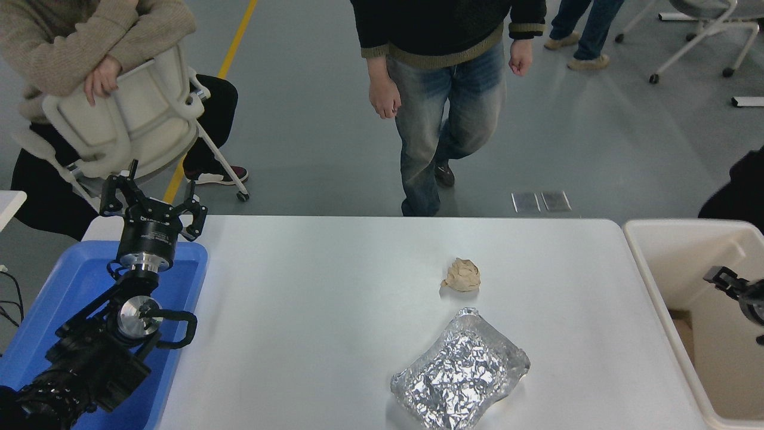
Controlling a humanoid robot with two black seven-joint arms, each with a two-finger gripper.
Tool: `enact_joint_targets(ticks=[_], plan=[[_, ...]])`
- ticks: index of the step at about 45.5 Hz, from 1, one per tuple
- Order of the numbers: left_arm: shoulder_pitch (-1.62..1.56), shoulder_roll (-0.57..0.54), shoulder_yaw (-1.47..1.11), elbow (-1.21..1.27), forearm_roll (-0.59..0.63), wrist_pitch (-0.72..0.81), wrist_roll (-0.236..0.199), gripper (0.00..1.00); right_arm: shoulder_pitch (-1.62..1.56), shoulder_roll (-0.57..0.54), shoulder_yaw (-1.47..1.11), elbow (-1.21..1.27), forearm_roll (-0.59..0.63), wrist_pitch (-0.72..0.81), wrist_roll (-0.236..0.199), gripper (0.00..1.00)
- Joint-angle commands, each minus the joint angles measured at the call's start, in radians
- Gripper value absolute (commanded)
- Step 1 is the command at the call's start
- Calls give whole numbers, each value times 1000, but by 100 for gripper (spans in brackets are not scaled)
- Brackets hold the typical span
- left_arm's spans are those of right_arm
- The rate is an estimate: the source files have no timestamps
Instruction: Pick up paper cup place in dustbin
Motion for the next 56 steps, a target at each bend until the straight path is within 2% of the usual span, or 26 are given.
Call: enact_joint_targets(ticks=[1, 8, 17, 24, 31, 56], plan=[[0, 0, 0, -1, 0, 0, 0, 99, 290, 33, -116, 236, 0, 253, -2, 100], [0, 0, 0, -1, 0, 0, 0, 99, 449, 108, -124, 233, 0, 634, -3, 100], [0, 0, 0, -1, -1, 0, 0, 99, 597, 255, -125, 233, -1, 908, -6, 100], [0, 0, 0, -1, -1, 0, 0, 99, 712, 357, -122, 248, 0, 913, -6, 100], [0, 0, 0, -1, -1, 0, 0, 99, 824, 395, -107, 275, 12, 913, -5, 100], [0, 0, 0, 1, 0, 0, 0, 99, 1002, 377, -98, 316, 25, 913, 0, 100]])
